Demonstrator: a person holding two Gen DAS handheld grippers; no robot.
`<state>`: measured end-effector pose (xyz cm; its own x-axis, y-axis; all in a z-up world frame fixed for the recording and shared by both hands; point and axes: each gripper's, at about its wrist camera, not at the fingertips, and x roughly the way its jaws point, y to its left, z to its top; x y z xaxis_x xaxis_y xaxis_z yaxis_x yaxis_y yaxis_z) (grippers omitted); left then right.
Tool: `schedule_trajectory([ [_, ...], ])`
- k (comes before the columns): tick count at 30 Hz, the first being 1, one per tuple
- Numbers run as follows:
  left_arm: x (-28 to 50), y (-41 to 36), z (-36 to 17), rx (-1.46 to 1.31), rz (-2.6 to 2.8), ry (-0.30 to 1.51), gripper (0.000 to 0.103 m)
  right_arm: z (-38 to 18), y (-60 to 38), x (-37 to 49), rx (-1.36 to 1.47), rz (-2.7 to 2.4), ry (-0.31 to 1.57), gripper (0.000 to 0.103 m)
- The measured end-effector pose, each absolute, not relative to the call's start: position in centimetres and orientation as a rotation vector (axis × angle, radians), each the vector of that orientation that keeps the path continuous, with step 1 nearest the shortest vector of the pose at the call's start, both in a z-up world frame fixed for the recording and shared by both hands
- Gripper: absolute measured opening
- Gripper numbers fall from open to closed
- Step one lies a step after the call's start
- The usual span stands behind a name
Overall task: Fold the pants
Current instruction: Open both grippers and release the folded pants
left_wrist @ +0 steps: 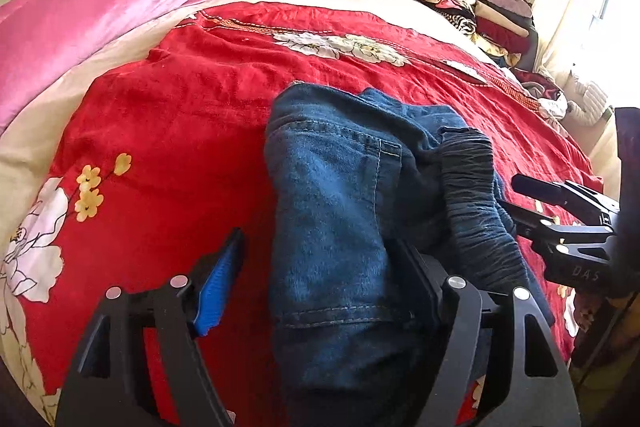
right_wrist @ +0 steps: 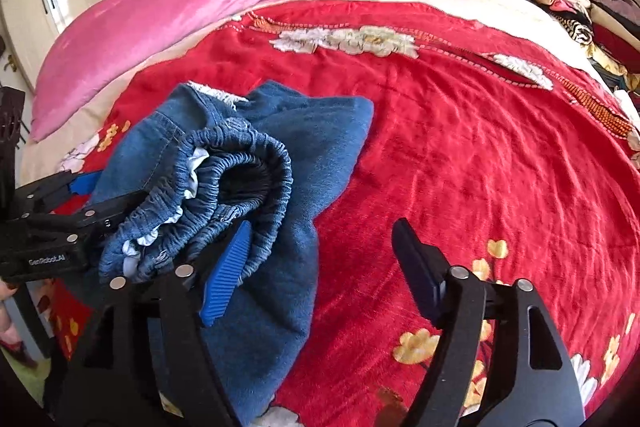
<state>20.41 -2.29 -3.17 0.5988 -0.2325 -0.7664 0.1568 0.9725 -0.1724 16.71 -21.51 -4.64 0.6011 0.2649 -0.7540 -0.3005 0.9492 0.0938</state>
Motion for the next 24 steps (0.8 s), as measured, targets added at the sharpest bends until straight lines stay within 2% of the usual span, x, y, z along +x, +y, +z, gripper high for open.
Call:
schedule_trajectory([
  [7,19.4,-2.1,-1.9,-0.086,-0.216,0.881,0.076,-2.5,-22.5,15.0,-0.035,0.315,0.783,0.086],
  [8,19.4,-2.1,-1.8,-0.084,-0.212,0.882,0.088,-2.2,-22.6,14.8,-0.033,0.312,0.773,0.088],
  [9,19.2,-2.0,-1.7,-0.082,-0.203,0.88,0.094,-1.9,-22.7,14.7,-0.031,0.309,0.765,0.089],
  [14,18.1,-1.2,-0.2,-0.092,-0.185,0.848,0.097,-0.2,-23.2,13.4,-0.02,0.296,0.706,0.094],
  [24,14.5,-0.1,2.5,-0.094,-0.154,0.79,0.098,3.3,-23.7,9.6,-0.038,0.286,0.597,0.094],
])
